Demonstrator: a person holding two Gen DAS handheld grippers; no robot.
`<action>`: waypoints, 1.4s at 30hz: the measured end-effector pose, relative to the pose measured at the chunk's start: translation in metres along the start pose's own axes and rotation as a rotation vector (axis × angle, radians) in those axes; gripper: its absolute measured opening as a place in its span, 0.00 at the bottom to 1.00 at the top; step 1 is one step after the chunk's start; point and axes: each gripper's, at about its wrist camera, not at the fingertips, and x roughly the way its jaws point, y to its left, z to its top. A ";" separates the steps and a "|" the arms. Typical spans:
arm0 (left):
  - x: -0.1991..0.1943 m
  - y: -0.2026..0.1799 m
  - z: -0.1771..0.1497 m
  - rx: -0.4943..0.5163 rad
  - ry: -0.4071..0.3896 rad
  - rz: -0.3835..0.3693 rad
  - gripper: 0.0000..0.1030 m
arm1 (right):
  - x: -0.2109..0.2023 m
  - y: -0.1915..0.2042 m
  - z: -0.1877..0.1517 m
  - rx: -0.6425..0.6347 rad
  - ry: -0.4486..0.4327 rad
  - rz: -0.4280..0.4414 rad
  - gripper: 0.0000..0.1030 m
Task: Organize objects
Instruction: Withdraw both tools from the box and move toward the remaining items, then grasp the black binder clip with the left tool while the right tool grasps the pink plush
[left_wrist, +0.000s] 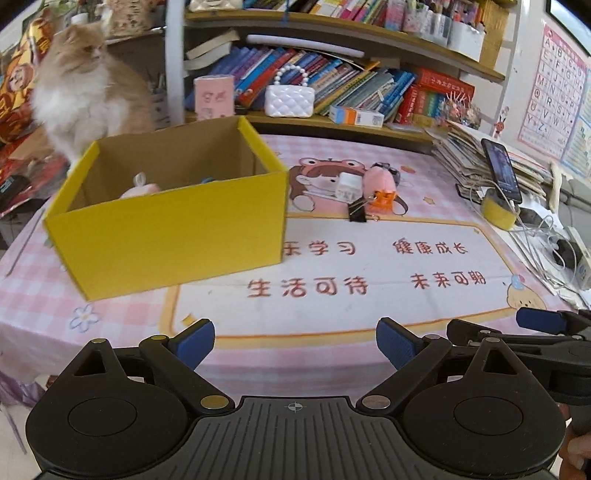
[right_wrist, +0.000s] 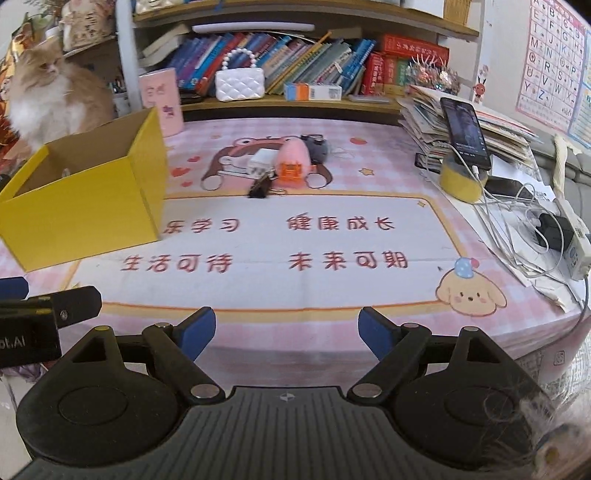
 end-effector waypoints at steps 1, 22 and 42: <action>0.003 -0.004 0.003 0.000 0.000 0.002 0.93 | 0.004 -0.004 0.003 -0.003 0.005 0.001 0.81; 0.082 -0.075 0.071 -0.096 0.000 0.092 0.93 | 0.090 -0.088 0.095 -0.034 -0.016 0.125 0.81; 0.180 -0.106 0.110 -0.047 0.050 0.155 0.62 | 0.154 -0.130 0.154 0.017 -0.015 0.143 0.79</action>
